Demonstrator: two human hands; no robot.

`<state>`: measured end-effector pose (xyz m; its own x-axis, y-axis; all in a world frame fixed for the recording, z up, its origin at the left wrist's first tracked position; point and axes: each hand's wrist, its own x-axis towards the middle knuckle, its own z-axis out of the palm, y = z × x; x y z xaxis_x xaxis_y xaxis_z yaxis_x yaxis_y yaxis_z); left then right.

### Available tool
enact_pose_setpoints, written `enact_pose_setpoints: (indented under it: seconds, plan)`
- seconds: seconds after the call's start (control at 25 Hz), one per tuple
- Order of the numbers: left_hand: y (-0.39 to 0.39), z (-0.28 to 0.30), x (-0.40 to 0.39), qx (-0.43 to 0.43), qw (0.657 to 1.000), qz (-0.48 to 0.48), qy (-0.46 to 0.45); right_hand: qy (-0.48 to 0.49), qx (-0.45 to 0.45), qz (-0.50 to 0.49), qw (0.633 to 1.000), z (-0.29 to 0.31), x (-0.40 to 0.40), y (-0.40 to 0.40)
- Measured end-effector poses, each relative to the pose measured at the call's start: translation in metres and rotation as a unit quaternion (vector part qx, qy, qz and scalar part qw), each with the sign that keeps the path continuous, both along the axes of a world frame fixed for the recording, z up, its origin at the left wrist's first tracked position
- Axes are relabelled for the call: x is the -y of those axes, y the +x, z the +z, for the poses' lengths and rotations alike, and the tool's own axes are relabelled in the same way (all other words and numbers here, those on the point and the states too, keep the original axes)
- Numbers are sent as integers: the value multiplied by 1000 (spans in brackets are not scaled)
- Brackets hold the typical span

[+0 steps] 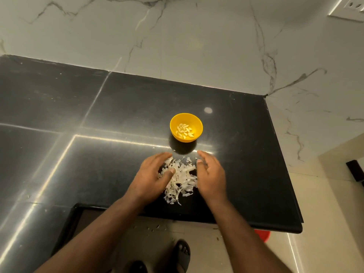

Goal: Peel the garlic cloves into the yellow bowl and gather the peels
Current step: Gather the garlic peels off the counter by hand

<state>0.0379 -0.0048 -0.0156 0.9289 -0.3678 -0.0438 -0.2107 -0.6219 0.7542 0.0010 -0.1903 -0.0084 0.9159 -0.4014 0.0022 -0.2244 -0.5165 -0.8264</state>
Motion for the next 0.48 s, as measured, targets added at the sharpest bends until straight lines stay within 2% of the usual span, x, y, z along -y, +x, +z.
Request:
enact_pose_setpoints:
  seconds: [0.04, 0.12, 0.2, 0.32, 0.48]
  plan:
    - [-2, 3, -11, -7, 996, -38, 75, -46, -38, 30, 998, 3, 15, 5]
    - [-10, 7, -19, -23, 968, -98, 230, -146, -137, 109, 974, 7, 33, 20]
    - [-16, 6, -13, -27, 951, -100, 290, -217, -190, 172, 942, 8, 28, 30]
    - [-10, 5, 1, -36, 975, -51, 215, -240, -186, 219, 927, 5, 4, 25]
    - [-3, 8, -4, -94, 982, -35, 158, -150, -200, 228, 941, 18, 3, 9]
